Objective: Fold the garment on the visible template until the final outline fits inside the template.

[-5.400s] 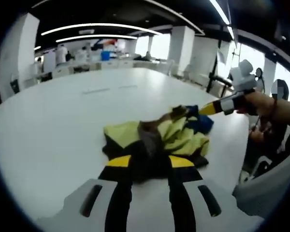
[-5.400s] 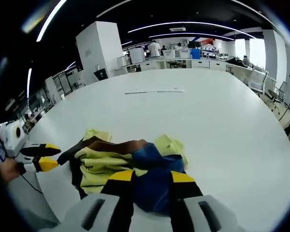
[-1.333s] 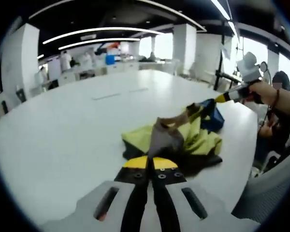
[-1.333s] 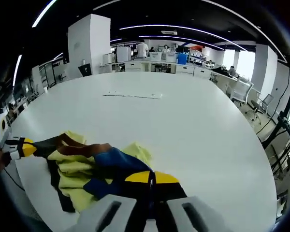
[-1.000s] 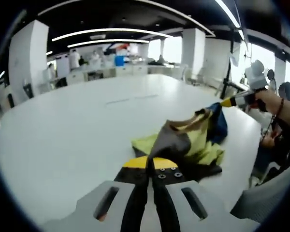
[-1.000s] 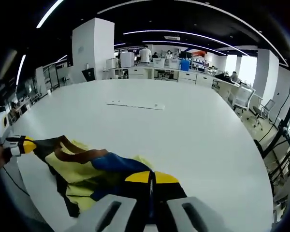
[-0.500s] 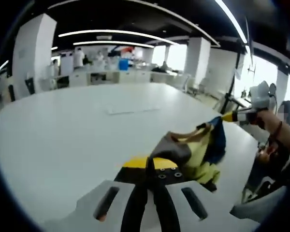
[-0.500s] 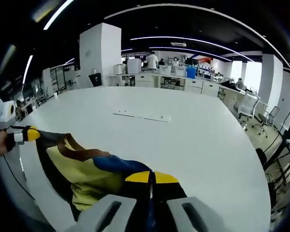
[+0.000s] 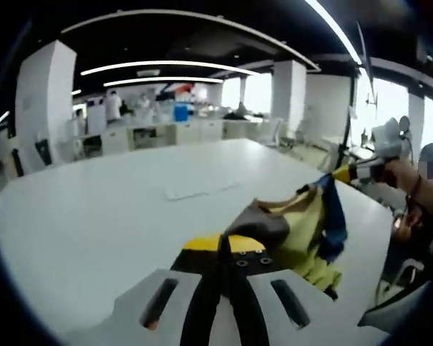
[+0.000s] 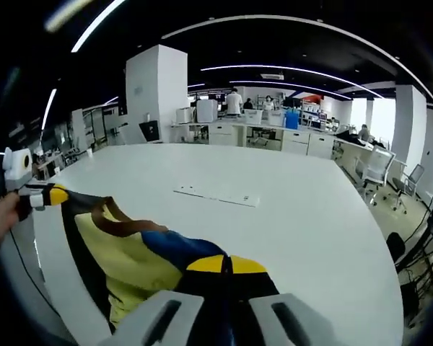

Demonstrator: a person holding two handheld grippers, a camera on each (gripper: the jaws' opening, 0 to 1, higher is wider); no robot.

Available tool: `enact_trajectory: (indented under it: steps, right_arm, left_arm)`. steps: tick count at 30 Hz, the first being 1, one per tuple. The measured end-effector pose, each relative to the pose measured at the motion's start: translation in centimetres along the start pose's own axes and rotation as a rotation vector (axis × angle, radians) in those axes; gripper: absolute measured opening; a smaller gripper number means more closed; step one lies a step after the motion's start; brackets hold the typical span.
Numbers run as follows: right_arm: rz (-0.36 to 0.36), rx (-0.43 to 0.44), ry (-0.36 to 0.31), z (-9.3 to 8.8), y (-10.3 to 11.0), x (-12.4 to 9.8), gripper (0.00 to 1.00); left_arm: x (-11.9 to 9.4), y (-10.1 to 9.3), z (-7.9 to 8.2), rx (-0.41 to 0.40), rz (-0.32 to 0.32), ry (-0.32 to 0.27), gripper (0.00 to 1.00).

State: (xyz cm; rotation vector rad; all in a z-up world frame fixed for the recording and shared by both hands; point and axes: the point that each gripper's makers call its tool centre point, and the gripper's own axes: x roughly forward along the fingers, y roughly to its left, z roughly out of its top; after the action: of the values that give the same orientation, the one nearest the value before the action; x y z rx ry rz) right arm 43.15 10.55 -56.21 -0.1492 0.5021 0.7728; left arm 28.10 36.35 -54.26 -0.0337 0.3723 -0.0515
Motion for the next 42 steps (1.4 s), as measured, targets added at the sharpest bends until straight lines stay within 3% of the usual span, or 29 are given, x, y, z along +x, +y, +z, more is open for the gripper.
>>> enact_trajectory:
  steps: [2,14,28,42]
  right_arm:
    - [0.038,0.061,0.0,0.2,0.3,0.3,0.0]
    - [0.053,0.047,0.007,1.7,-1.7,3.0,0.0]
    - [0.016,0.005,0.029,2.6,-3.2,7.3,0.0]
    - [-0.015,0.051,0.04,2.8,-5.7,11.9,0.0]
  left_arm:
    - [0.5,0.5,0.4,-0.008,0.011,-0.008,0.0]
    - [3.9,2.3,2.2,0.024,0.014,-0.005,0.0]
    - [9.8,4.7,1.9,0.024,0.017,0.029,0.0]
    - [14.4,5.9,1.4,0.017,0.027,0.049,0.0]
